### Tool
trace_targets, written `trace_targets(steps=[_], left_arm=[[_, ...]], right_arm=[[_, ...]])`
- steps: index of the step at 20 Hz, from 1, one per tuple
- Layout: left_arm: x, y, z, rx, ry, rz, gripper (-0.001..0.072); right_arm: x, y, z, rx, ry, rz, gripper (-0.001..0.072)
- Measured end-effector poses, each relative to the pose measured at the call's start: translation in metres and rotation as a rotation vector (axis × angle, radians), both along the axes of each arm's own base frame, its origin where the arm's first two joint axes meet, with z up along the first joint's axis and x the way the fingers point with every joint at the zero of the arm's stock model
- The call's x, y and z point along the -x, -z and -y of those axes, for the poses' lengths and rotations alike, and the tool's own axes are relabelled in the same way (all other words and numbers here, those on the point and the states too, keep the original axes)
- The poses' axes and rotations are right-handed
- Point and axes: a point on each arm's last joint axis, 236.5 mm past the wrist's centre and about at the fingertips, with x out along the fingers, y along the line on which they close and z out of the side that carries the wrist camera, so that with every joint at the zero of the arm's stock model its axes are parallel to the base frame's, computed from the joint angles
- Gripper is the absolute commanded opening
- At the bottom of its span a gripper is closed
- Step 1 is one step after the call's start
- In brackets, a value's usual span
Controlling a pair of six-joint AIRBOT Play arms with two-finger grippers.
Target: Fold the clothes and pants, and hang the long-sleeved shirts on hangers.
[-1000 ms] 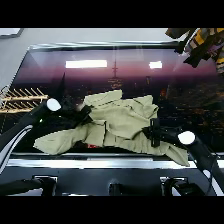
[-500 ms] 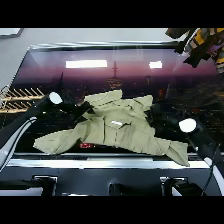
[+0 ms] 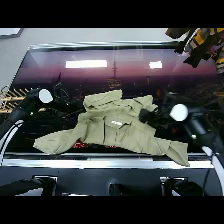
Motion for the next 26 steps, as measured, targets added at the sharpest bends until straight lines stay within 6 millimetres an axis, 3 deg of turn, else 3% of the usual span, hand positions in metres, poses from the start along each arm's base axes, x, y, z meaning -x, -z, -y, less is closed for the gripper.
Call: trace_targets(steps=[9,14,22,24,26], left_arm=[[-0.006,0.002,0.007,-0.04,0.043,0.059,0.0619],[-0.007,0.007,0.006,-0.05,0.046,0.053,0.0619],[-0.007,0.009,0.006,-0.053,0.046,0.05,0.0619],[-0.007,0.01,0.006,-0.053,0.046,0.05,0.0619],[-0.007,0.009,0.006,-0.053,0.046,0.05,0.0619]], right_arm=[[-0.016,0.07,-0.022,0.119,-0.007,-0.076,0.0456],[-0.024,0.09,-0.026,0.126,0.006,-0.082,0.0403],[-0.032,0.105,-0.029,0.12,0.041,-0.082,0.0385],[-0.032,0.109,-0.029,0.12,0.051,-0.089,0.0324],[-0.032,0.112,-0.028,0.123,0.054,-0.096,0.0188]])
